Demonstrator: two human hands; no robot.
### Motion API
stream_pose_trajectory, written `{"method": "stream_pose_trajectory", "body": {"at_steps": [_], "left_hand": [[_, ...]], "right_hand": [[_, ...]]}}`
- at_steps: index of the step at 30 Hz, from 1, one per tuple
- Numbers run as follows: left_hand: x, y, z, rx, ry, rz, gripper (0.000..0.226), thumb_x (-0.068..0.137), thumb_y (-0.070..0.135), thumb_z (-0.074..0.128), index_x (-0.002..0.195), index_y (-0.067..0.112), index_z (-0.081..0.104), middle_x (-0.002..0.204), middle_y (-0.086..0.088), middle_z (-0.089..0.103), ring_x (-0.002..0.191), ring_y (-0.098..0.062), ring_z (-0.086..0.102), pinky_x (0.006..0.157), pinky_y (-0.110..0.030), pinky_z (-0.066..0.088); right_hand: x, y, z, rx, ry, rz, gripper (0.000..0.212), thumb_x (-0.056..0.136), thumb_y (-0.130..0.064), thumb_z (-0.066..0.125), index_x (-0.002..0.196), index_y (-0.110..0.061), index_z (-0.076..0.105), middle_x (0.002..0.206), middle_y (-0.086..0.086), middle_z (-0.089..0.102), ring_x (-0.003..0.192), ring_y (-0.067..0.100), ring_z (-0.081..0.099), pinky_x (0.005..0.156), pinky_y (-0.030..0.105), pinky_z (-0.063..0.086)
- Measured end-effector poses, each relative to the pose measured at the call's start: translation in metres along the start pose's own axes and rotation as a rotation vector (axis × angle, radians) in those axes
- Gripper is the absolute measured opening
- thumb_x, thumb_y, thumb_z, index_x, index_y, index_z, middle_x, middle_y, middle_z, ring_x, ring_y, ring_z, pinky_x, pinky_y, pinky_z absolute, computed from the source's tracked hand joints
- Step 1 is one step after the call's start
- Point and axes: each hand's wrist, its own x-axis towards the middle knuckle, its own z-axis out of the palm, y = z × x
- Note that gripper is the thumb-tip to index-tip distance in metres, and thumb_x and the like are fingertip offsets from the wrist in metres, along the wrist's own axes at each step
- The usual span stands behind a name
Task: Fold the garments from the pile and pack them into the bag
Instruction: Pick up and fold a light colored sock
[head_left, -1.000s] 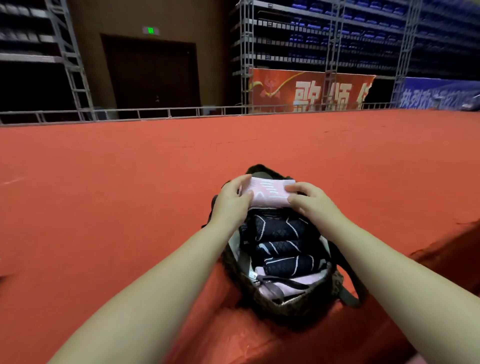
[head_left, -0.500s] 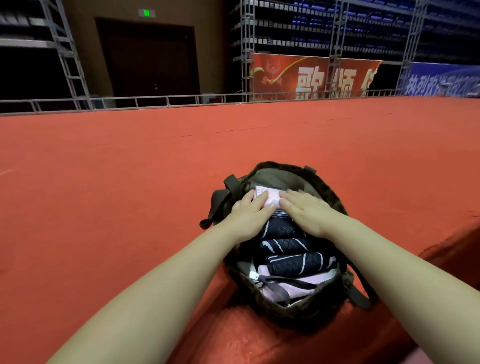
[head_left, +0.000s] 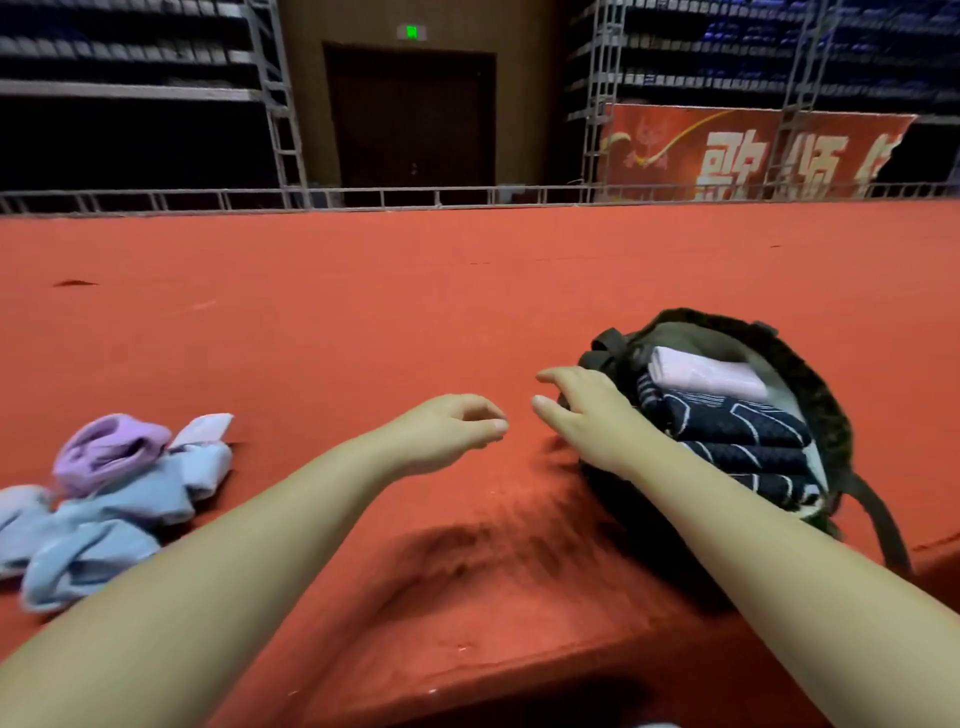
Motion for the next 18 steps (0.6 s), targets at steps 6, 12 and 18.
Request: {"method": "stream_pose_trajectory", "body": {"at_steps": [6,12,18], "left_hand": [[-0.107,-0.069,-0.069,0.152,-0.038,-0.148,0.014,0.095,0.025,0.053,0.105,0.022,0.063,0.099,0.005,0.067,0.091,-0.01,0.061,0.088,-0.03,0.047],[-0.209,-0.139,-0.135,0.166,0.014,-0.381,0.029,0.087,0.041,0.058,0.105,0.019,0.064,0.103,0.002,0.068,0.092,-0.012,0.06,0.087,-0.025,0.046],[-0.28,-0.191,-0.16,0.225,0.078,-0.539,0.044,0.07,0.061,0.06,0.102,0.03,0.066,0.108,0.012,0.065,0.107,-0.008,0.057,0.097,-0.027,0.042]], "right_hand": [[-0.007,-0.111,0.073,0.143,-0.262,-0.094,0.049,0.097,-0.041,0.046,0.14,-0.017,0.041,0.145,0.005,0.042,0.137,0.022,0.031,0.11,0.03,0.023],[-0.015,-0.202,0.123,0.211,-0.425,-0.204,0.048,0.097,-0.038,0.047,0.14,-0.016,0.042,0.146,0.006,0.042,0.136,0.022,0.033,0.109,0.027,0.024],[-0.022,-0.252,0.166,0.265,-0.545,-0.25,0.048,0.096,-0.038,0.05,0.139,-0.017,0.043,0.145,0.009,0.042,0.135,0.024,0.036,0.112,0.032,0.026]]}}
